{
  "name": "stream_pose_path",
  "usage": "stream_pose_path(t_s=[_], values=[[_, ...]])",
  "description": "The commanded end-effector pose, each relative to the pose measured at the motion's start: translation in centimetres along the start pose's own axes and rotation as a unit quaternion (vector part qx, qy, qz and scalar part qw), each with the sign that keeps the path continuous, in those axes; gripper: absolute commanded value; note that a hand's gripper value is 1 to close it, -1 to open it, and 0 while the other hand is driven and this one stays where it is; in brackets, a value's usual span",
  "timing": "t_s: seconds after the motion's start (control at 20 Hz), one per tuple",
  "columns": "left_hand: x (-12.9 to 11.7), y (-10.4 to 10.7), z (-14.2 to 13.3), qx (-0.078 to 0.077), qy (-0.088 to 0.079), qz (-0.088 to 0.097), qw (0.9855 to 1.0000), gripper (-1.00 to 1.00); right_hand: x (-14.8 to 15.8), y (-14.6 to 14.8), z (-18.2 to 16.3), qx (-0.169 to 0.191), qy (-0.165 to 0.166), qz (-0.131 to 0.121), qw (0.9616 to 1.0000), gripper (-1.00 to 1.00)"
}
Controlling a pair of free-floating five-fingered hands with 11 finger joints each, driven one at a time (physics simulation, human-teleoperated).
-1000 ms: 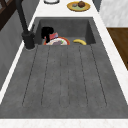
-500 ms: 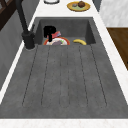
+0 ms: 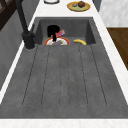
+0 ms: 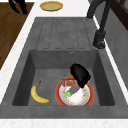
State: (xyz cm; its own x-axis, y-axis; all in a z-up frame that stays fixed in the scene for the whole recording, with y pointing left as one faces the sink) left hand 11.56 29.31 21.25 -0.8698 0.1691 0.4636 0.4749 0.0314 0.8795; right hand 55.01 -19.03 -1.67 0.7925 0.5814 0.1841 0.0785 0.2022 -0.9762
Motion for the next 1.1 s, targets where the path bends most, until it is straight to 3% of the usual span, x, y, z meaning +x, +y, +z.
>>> stream_pose_path(t_s=[0.0,0.15,0.45,1.05], values=[[0.0,0.0,0.0,0.0,0.0,0.0,1.0,0.0,-0.7,-1.3,0.8,-0.002,-0.023,0.04,0.9989,1.0],[0.0,0.0,0.0,0.0,0.0,0.0,1.0,0.0,-1.3,-2.7,1.7,-0.017,-0.04,0.029,0.9986,1.0],[0.0,0.0,0.0,0.0,0.0,0.0,1.0,0.0,-2.0,-6.1,3.0,-0.015,-0.038,0.027,0.9988,1.0],[0.0,0.0,0.0,0.0,0.0,0.0,1.0,0.0,-4.2,-12.2,5.7,-0.037,-0.052,0.041,0.9971,1.0]])
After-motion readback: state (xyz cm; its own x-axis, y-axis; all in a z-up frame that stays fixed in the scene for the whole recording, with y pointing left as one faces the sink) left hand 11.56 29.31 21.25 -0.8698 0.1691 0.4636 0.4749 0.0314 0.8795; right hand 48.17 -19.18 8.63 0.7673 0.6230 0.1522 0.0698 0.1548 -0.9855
